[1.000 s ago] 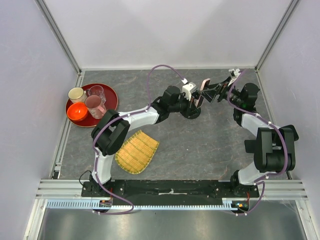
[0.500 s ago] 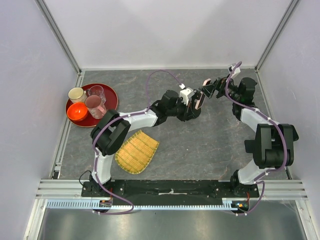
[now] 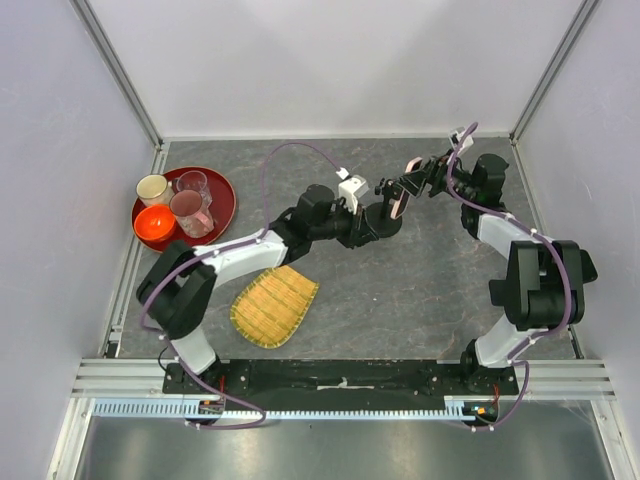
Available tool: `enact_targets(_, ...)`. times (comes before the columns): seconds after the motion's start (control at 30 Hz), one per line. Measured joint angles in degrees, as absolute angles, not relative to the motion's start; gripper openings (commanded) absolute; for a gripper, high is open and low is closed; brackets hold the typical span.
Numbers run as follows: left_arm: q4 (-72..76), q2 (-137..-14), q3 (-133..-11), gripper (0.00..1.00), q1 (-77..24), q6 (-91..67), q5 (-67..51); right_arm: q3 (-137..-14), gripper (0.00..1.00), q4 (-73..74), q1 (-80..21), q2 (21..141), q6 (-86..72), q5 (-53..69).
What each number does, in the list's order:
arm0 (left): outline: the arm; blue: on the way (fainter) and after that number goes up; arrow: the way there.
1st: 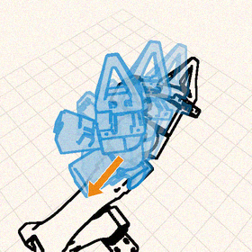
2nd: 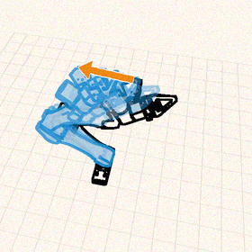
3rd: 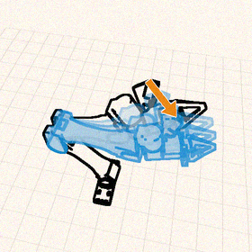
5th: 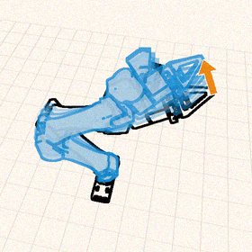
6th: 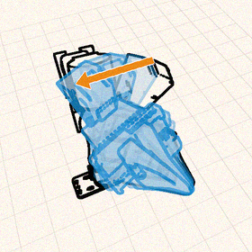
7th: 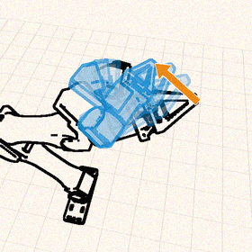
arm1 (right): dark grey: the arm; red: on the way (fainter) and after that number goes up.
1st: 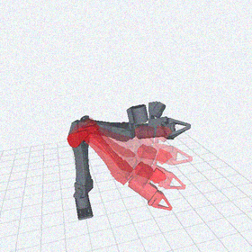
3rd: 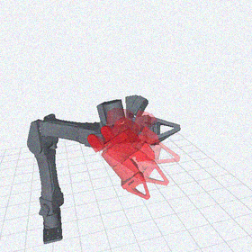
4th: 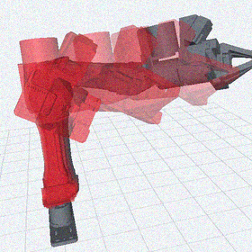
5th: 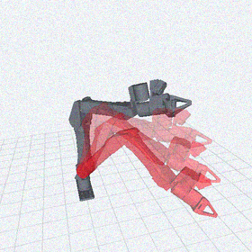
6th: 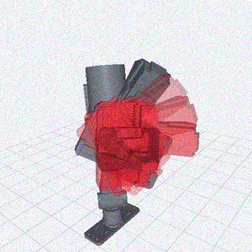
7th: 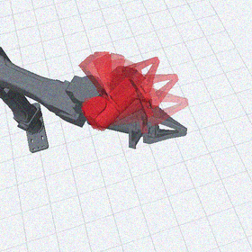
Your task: Place the phone on the phone stand
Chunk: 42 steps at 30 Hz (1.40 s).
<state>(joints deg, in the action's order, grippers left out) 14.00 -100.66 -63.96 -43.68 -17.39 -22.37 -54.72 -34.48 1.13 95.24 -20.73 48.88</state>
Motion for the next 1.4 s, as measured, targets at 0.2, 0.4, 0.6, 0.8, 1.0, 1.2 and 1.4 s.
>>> enact_targets(0.2,13.56,-88.68,-56.93,0.22,-43.68,-18.87,-20.93,-51.35,0.19,-29.98,-1.69,89.12,-16.32,41.34)
enact_targets(0.4,9.45,-75.29,-50.87,0.22,-43.75,-19.09,-18.72,-43.42,0.0,-30.57,-8.75,79.4,-11.99,26.74)
enact_targets(0.6,5.02,-64.62,-49.08,0.23,-43.75,-19.05,-16.29,-38.94,0.0,-32.82,-12.01,75.85,-13.74,11.97)
enact_targets(0.8,4.58,-63.64,-47.99,0.24,-43.75,-19.07,-15.03,-38.7,0.0,-32.18,-12.05,75.81,-14.76,2.04)
enact_targets(1.0,4.78,-75.79,-50.3,0.24,-43.79,-20.86,-15.09,-37.74,0.0,-31.07,-14.22,73.82,-13.85,-8.34)
enact_targets(1.2,4.97,-79.18,-50.96,0.24,-43.88,-23.42,-15.07,-39.68,0.0,-28.12,-22.55,74.35,-9.96,-28.01)
enact_targets(1.4,5.13,-78.02,-50.96,0.24,-44.01,-24.56,-15.05,-43.51,0.0,-25.26,-26.3,77.45,-9.3,-38.68)
